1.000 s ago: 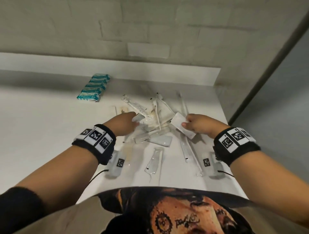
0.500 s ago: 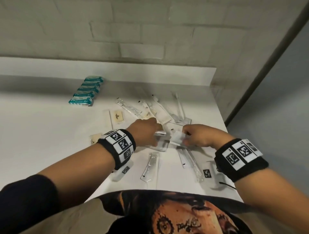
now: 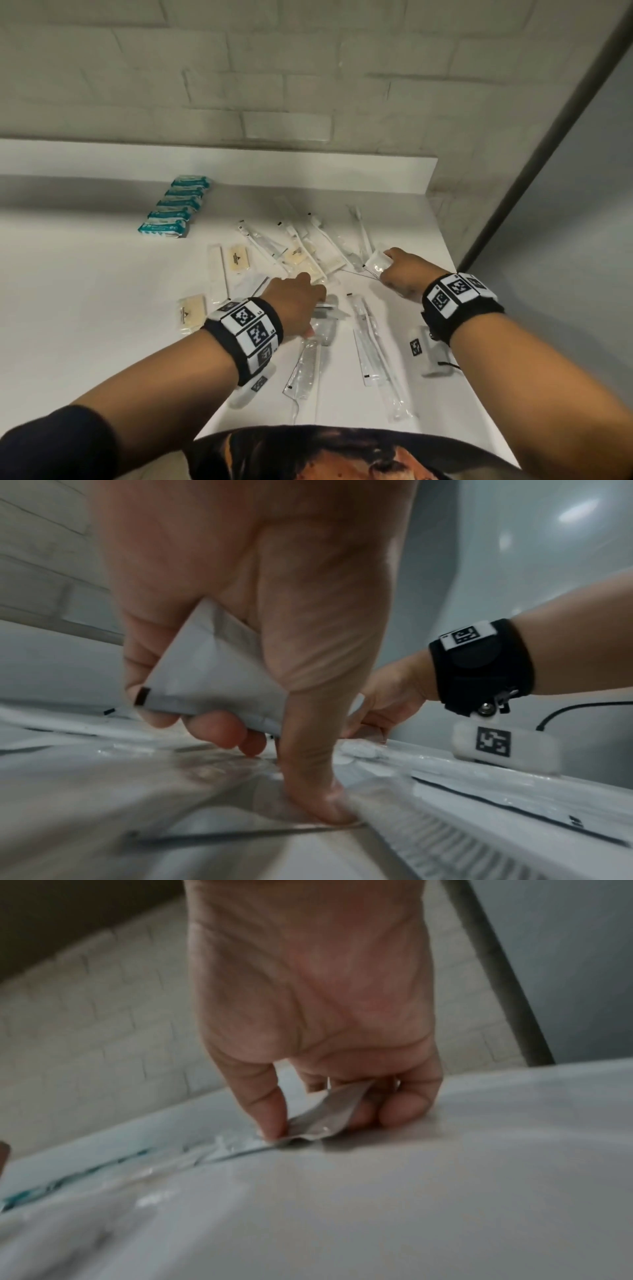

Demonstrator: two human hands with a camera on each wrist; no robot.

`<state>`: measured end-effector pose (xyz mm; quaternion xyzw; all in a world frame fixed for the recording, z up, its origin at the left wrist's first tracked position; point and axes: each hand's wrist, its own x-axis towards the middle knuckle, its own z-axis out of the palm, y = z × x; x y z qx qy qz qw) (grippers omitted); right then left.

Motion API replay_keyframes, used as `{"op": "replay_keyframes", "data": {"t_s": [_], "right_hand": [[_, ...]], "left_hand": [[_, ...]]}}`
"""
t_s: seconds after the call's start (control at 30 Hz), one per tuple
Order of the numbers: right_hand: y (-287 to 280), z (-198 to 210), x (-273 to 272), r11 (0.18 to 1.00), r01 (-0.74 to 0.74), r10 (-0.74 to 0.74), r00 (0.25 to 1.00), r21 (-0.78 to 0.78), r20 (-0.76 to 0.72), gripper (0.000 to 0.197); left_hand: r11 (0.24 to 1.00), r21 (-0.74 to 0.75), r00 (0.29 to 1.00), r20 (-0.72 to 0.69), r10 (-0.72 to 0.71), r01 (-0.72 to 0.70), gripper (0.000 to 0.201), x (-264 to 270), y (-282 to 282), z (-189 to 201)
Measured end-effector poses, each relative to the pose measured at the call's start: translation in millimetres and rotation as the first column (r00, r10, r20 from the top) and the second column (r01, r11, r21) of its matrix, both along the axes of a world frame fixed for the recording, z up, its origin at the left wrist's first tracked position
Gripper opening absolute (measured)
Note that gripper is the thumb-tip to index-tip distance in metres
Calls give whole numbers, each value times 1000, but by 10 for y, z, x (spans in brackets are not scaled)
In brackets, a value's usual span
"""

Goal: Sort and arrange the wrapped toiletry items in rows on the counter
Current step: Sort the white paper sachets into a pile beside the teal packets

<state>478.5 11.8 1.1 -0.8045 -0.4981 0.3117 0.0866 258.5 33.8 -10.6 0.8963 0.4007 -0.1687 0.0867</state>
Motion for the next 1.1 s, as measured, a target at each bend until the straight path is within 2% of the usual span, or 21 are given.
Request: {"op": "replay_keyframes", "data": {"t_s": [0.07, 0.23, 0.4, 0.5, 0.57, 0.67, 0.73, 0.83, 0.9, 1.0, 1.1], "right_hand": [[67, -41, -18, 1000, -1, 0, 1000, -23, -26, 63], [187, 33, -171, 987, -111, 132, 973, -116, 188, 68], [207, -31, -324, 989, -68, 92, 978, -135, 185, 82], [157, -47, -341, 993, -70, 80, 990, -93, 112, 79], [102, -52, -334, 993, -71, 80, 992, -92, 96, 72], [53, -75, -326, 988, -104, 114, 990, -119, 84, 57], [12, -82, -351, 986, -122, 133, 986, -110, 100, 52], [-61, -107, -383, 987, -130, 145, 974, -91, 177, 58], [-118, -94, -396, 992, -120, 126, 974, -45, 187, 55], [-184, -7, -366, 993, -115, 118, 971, -28, 206, 49], [-241, 146, -323, 997, -49, 36, 982, 63, 185, 33]], "left_hand": [[1000, -4, 1000, 1, 8, -8, 57, -17, -13, -23], [999, -39, 998, 66, 20, -18, 57, -47, -34, -37], [998, 14, 991, 121, 55, -57, 63, -19, -120, -75], [996, 36, 990, 120, 80, -85, 70, 4, -136, -81], [996, -7, 990, 108, 86, -86, 69, -15, -115, -50], [997, -43, 997, 11, 72, -71, 63, -39, -51, 28], [997, -25, 997, -29, 74, -75, 58, -35, -41, 60], [994, -60, 995, -46, 87, -89, 54, -9, -38, 79], [992, -85, 994, -55, 93, -97, 54, -4, -39, 106], [991, -87, 995, -31, 97, -99, 47, -11, -48, 140], [986, -93, 986, 82, 146, -138, 36, -37, -77, 212]]}}
